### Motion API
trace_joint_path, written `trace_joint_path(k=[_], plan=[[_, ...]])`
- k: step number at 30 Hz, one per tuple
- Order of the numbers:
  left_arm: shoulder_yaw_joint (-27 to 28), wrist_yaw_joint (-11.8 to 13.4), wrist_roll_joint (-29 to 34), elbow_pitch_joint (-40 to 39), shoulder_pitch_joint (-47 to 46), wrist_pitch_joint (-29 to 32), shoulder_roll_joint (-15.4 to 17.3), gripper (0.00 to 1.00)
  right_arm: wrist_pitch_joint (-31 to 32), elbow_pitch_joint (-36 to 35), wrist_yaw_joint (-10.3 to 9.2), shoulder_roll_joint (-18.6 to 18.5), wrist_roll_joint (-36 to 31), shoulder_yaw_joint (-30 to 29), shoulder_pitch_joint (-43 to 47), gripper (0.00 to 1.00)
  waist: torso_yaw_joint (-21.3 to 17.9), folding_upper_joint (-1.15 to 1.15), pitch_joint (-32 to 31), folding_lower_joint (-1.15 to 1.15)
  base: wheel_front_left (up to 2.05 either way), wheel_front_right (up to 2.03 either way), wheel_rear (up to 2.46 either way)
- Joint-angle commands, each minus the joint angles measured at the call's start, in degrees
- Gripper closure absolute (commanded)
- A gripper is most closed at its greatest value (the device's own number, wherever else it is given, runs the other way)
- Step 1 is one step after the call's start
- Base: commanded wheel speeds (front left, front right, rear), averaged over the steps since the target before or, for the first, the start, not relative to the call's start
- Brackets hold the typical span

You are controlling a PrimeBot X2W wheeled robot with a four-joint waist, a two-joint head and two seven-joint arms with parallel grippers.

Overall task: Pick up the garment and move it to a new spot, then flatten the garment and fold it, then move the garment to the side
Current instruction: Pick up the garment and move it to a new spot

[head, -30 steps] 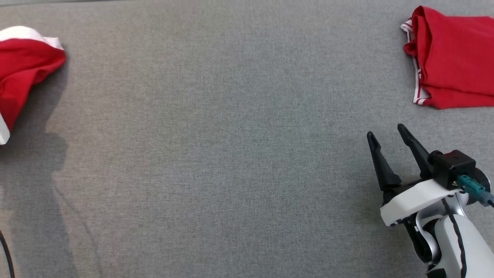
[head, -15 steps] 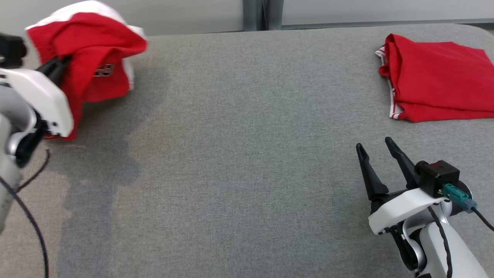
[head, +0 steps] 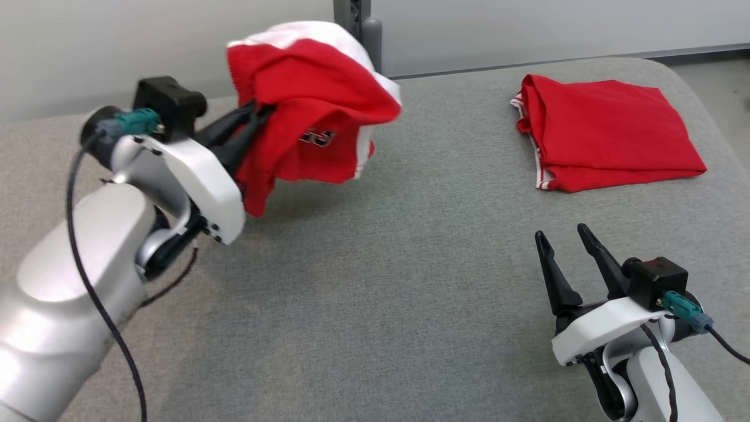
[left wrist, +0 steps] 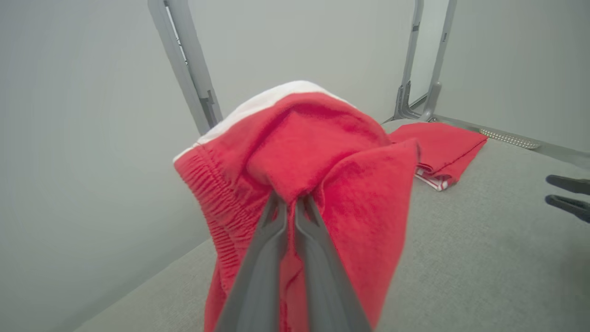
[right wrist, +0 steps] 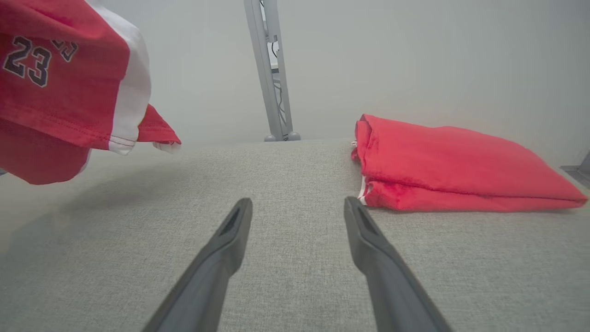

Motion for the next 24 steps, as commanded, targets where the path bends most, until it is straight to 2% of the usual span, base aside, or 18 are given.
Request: trace_joint_path(k=[1, 6, 12, 17, 24], plan=[[-0.72, -0.06, 0.27, -1.61, 1.29, -1.1, -0.84, 1.0, -0.73, 0.6, -0.02, -0.17, 0.42, -0.17, 0.18, 0.0, -0.83, 0.0, -0.88, 0.0, 0.0, 0.0, 0.0], [-1.46, 1.29, 0.2, -4.88, 3.56, -3.22, -3.36, 1.0, -1.18, 1.28, -0.02, -0.05, 0.56, -0.25, 0.33, 0.0, -1.0, 0.0, -1.38, 0.0, 0.0, 0.0, 0.0], [-1.54, 2.6, -1.87, -6.54, 8.78, -7.72, -8.01, 1.0, -1.58, 1.85, -0.02, 0.16, 0.63, -0.12, 0.26, 0.0, -0.53, 0.0, -1.44, 0.0, 0.0, 0.0, 0.0], [-1.89, 3.35, -2.52, -2.1, 13.96, -11.52, -9.81, 1.0, -1.82, 2.15, -0.02, 0.09, 0.76, 0.26, -0.03, 0.0, 0.17, 0.0, -1.09, 0.0, 0.0, 0.0, 0.0], [-2.11, 2.43, -2.6, 5.44, 19.22, -13.76, -11.48, 1.0, -1.83, 2.69, -0.02, -0.56, 1.12, 0.62, -0.3, 0.0, 1.6, 0.0, -1.04, 0.0, 0.0, 0.0, 0.0]])
